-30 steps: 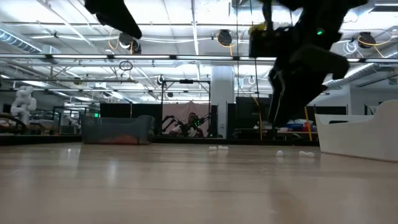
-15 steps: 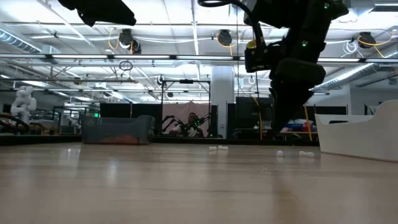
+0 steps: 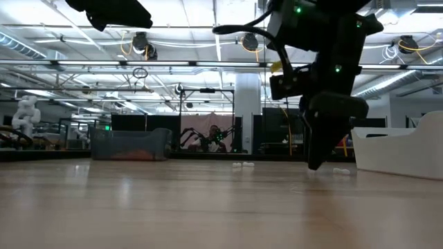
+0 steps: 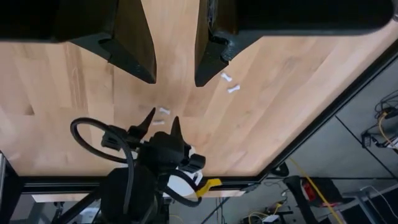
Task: Sort Halloween decoration
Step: Put the white bone toy into the orange bin
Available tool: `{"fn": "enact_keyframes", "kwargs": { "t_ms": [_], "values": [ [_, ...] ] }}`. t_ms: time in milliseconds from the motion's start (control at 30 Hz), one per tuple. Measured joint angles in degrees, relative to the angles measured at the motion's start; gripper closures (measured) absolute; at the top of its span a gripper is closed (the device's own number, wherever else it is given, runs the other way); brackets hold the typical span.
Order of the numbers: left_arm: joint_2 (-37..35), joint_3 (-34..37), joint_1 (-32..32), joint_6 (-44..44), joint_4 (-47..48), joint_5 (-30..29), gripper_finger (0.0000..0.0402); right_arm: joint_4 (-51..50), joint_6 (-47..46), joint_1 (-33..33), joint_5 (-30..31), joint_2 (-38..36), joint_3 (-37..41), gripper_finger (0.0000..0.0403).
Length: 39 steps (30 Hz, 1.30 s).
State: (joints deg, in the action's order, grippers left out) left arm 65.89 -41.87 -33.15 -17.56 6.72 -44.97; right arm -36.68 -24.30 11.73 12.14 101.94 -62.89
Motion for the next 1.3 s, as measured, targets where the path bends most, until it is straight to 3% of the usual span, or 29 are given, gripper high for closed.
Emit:
{"fn": "enact_keyframes", "kwargs": {
  "t_ms": [400,933,1300],
  "values": [
    [0.0,0.0,0.0,0.3,0.0,0.0,0.0293,0.0,-1.4,-1.9,-2.1,0.4,0.0,0.019],
    [0.0,0.0,0.0,0.4,0.2,1.5,0.0293,0.0,-1.7,-3.3,-3.4,0.4,0.0,0.0239],
    [0.0,0.0,0.0,1.4,0.3,1.5,0.0293,0.2,-1.3,-3.3,-4.9,2.8,-0.2,0.0235]
  ]
}}
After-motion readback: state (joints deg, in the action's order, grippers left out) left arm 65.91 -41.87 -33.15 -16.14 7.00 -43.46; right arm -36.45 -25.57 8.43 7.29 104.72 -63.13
